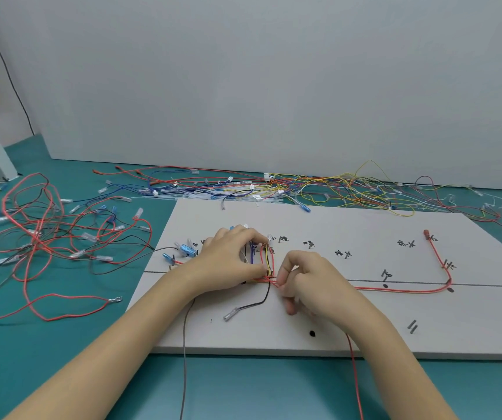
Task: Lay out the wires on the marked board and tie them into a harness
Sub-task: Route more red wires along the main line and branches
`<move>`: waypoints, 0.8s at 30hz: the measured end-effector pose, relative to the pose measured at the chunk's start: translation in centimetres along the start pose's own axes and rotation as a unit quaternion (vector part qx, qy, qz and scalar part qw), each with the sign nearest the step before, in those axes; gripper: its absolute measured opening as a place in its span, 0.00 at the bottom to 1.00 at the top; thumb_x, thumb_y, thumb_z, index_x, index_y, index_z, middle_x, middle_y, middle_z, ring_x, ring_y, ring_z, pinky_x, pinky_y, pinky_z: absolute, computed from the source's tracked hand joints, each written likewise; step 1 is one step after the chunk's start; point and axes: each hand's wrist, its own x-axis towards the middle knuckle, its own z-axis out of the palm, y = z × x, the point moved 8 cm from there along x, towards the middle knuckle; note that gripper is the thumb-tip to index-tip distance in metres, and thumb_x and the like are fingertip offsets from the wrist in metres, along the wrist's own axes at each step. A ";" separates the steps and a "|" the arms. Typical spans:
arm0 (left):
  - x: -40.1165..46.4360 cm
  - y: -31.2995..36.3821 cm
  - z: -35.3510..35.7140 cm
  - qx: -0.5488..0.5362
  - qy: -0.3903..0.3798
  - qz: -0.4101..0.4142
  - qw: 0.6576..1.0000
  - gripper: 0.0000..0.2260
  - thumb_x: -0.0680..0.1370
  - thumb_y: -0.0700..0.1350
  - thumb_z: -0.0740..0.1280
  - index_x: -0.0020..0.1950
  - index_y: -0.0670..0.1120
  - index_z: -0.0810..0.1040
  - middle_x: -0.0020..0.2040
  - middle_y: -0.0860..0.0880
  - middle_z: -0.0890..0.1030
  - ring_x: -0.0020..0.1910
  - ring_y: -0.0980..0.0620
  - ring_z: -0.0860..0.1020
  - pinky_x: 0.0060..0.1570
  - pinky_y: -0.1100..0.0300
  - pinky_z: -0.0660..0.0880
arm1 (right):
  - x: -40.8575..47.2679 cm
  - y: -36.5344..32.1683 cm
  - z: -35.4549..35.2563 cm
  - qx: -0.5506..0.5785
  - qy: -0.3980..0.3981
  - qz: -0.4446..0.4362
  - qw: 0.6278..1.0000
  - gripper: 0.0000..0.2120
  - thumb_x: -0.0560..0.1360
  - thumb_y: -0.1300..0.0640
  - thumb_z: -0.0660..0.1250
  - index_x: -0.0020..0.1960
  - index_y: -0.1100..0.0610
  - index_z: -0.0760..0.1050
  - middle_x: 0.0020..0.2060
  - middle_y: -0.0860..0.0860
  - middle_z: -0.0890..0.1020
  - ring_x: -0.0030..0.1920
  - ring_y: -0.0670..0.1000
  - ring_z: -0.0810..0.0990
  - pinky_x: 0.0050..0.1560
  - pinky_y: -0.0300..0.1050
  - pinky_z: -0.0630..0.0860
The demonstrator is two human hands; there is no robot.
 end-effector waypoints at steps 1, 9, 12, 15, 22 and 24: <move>0.0 0.1 0.0 0.006 -0.001 0.005 1.000 0.20 0.74 0.54 0.68 0.66 0.61 0.71 0.64 0.58 0.71 0.66 0.52 0.65 0.66 0.51 0.61 | 0.0 0.1 -0.2 -0.002 0.002 0.007 1.000 0.08 0.69 0.67 0.60 0.40 0.55 0.72 0.24 0.54 0.80 0.18 0.43 0.66 0.24 0.37 0.61; -0.3 1.3 -1.3 -0.034 0.033 0.067 0.997 0.20 0.71 0.48 0.72 0.62 0.59 0.76 0.60 0.60 0.73 0.63 0.54 0.62 0.64 0.60 0.63 | -0.9 1.1 -2.4 0.031 0.004 0.058 0.998 0.05 0.71 0.68 0.62 0.45 0.60 0.72 0.25 0.59 0.80 0.16 0.43 0.66 0.16 0.31 0.59; -0.5 2.4 -1.3 -0.066 0.049 0.105 0.991 0.10 0.73 0.49 0.72 0.53 0.59 0.82 0.51 0.63 0.76 0.58 0.58 0.65 0.56 0.67 0.64 | -1.1 2.0 -3.7 0.034 0.005 0.082 0.996 0.04 0.72 0.65 0.66 0.46 0.60 0.72 0.26 0.59 0.81 0.17 0.45 0.64 0.17 0.32 0.56; -0.8 3.1 -0.1 -0.047 0.022 0.130 0.990 0.06 0.76 0.52 0.70 0.50 0.56 0.84 0.46 0.61 0.77 0.54 0.58 0.70 0.55 0.64 0.67 | -1.2 3.4 -5.3 0.014 0.024 0.106 0.994 0.06 0.72 0.63 0.69 0.46 0.60 0.72 0.27 0.59 0.82 0.18 0.45 0.64 0.20 0.35 0.59; -0.7 2.9 0.4 -0.054 0.032 0.111 0.992 0.03 0.74 0.50 0.73 0.45 0.52 0.84 0.42 0.56 0.75 0.44 0.61 0.73 0.46 0.64 0.69 | -0.2 4.4 -6.9 -0.073 0.089 0.075 0.991 0.04 0.74 0.58 0.71 0.45 0.53 0.77 0.25 0.50 0.81 0.27 0.46 0.78 0.32 0.40 0.67; -0.6 2.7 0.1 -0.069 0.038 0.090 0.993 0.04 0.72 0.51 0.74 0.41 0.53 0.81 0.41 0.55 0.76 0.39 0.61 0.73 0.43 0.63 0.71 | -0.2 4.0 -6.8 -0.101 0.091 0.050 0.990 0.05 0.74 0.59 0.70 0.41 0.52 0.79 0.25 0.49 0.81 0.28 0.46 0.77 0.32 0.40 0.68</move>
